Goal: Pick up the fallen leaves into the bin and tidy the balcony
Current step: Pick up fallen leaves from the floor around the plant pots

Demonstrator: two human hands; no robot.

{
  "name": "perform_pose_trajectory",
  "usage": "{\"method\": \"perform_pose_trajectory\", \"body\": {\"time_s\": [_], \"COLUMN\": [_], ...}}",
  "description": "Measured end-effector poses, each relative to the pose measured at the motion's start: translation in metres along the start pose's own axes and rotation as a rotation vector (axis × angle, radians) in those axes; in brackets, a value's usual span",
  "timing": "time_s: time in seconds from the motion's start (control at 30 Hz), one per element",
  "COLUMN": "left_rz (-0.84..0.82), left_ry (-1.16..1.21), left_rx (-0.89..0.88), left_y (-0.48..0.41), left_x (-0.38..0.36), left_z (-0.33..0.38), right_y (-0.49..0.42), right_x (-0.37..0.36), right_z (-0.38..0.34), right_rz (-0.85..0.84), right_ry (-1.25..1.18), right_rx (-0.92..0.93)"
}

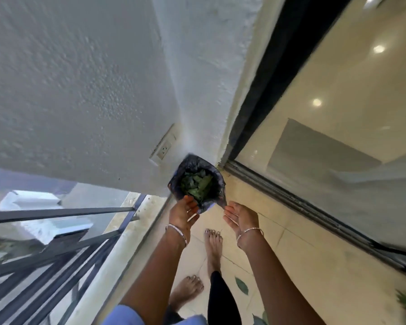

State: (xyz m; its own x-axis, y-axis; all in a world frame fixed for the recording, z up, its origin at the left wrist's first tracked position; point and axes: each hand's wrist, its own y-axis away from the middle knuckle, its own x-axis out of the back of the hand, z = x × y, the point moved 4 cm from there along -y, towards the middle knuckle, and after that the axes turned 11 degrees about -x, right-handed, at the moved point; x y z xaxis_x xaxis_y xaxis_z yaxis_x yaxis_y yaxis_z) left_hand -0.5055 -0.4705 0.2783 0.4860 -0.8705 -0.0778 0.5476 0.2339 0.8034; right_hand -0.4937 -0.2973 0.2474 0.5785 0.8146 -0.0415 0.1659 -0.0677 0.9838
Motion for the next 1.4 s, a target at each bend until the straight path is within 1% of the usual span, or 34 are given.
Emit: {"method": "perform_pose_trajectory", "body": {"time_s": [0.17, 0.3, 0.43, 0.57, 0.67, 0.87, 1.0, 1.2, 1.4], "left_rz": [-0.128, -0.287, -0.457, -0.634, -0.761, -1.016, -1.105, -1.214, -1.268], "left_ry": [-0.127, -0.239, -0.364, -0.499, -0.608, -0.841, -1.015, -1.248, -1.381], "left_rx": [0.027, 0.014, 0.018, 0.056, 0.091, 0.214, 0.266, 0.336, 0.362], "left_y": [0.082, 0.156, 0.218, 0.276, 0.317, 0.399, 0.446, 0.511, 0.549], "left_x": [-0.016, -0.034, -0.053, -0.075, -0.089, -0.103, -0.100, -0.085, -0.082], "left_z": [-0.002, 0.002, -0.009, -0.043, -0.073, -0.150, -0.202, -0.273, -0.339], "right_y": [0.105, 0.181, 0.239, 0.282, 0.306, 0.351, 0.374, 0.392, 0.391], "right_x": [0.059, 0.112, 0.164, 0.225, 0.268, 0.344, 0.376, 0.408, 0.443], "right_z": [0.013, 0.040, 0.078, 0.134, 0.173, 0.260, 0.316, 0.405, 0.465], "right_rz": [0.048, 0.096, 0.148, 0.235, 0.301, 0.460, 0.557, 0.680, 0.705], "right_ry": [-0.147, -0.309, -0.513, -0.743, -0.920, -1.240, -1.467, -1.766, -1.948], "right_rx": [0.148, 0.251, 0.339, 0.385, 0.368, 0.412, 0.430, 0.386, 0.359]}}
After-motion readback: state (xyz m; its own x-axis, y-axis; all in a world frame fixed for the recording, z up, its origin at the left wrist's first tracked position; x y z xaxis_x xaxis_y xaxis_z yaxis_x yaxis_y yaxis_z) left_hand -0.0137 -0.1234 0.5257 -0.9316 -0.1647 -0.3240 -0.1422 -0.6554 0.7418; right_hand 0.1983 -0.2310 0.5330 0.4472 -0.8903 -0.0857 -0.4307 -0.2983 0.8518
